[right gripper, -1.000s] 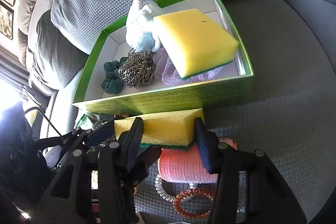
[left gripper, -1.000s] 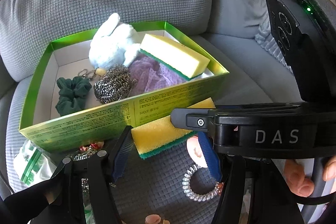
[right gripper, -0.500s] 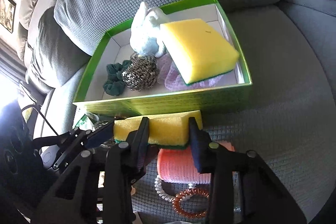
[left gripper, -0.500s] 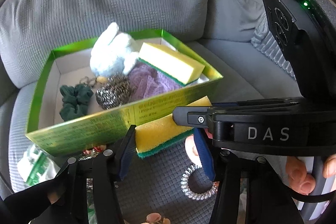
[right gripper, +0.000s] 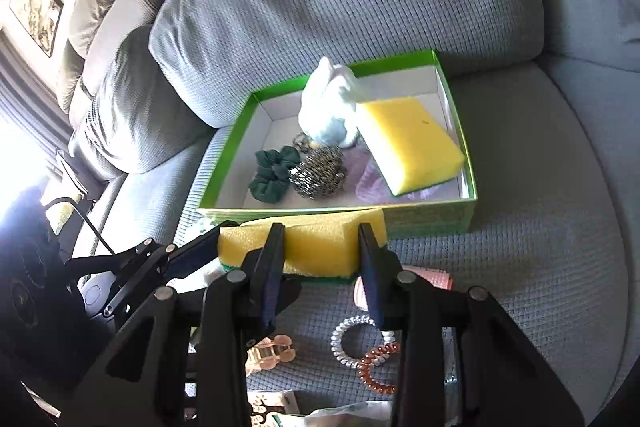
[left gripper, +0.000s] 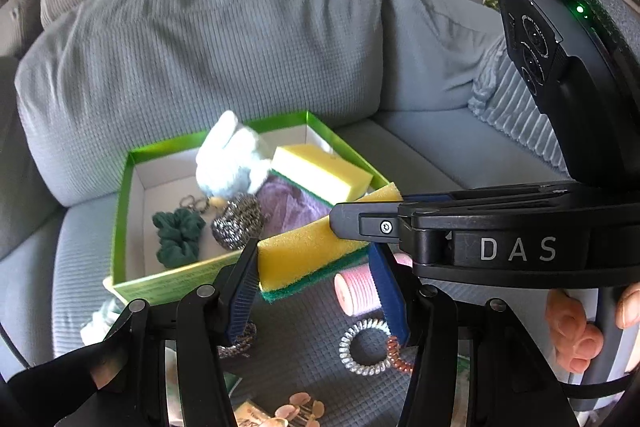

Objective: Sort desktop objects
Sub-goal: 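Lift and carry the scrub sponge in the right tool over the box, then lower the scrub sponge into the box and open the right tool, then withdraw the open right tool up and away from the box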

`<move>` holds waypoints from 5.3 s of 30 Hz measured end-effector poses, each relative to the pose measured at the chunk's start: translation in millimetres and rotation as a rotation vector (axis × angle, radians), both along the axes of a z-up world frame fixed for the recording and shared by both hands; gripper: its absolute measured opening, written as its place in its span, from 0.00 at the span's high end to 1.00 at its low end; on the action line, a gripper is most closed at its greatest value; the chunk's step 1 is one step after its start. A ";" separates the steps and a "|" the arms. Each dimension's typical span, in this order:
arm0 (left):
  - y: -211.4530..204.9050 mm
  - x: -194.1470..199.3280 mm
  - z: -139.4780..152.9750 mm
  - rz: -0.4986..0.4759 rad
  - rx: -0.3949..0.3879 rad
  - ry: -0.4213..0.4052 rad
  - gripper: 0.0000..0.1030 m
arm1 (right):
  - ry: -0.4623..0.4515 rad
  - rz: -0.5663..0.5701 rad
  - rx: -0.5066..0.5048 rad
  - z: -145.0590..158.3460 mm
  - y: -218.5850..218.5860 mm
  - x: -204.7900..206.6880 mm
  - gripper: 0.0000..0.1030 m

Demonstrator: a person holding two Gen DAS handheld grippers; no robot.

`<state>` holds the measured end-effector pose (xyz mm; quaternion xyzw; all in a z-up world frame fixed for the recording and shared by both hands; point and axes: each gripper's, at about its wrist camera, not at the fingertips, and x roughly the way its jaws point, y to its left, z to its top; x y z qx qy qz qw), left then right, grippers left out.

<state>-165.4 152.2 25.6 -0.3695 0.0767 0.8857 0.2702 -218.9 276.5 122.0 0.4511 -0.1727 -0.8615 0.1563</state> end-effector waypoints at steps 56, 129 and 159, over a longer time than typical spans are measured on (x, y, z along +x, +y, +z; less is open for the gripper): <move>-43.1 -116.0 -35.0 0.217 -0.036 -0.092 0.47 | 0.060 -0.011 0.158 -9.3 -52.3 -119.1 0.51; 18.3 -33.0 -13.8 0.413 -0.125 -0.117 0.30 | 0.255 -0.140 0.166 55.7 51.0 64.4 0.39; 24.7 -35.8 -17.6 0.397 -0.137 -0.155 0.30 | 0.283 -0.137 0.181 58.9 50.4 74.5 0.38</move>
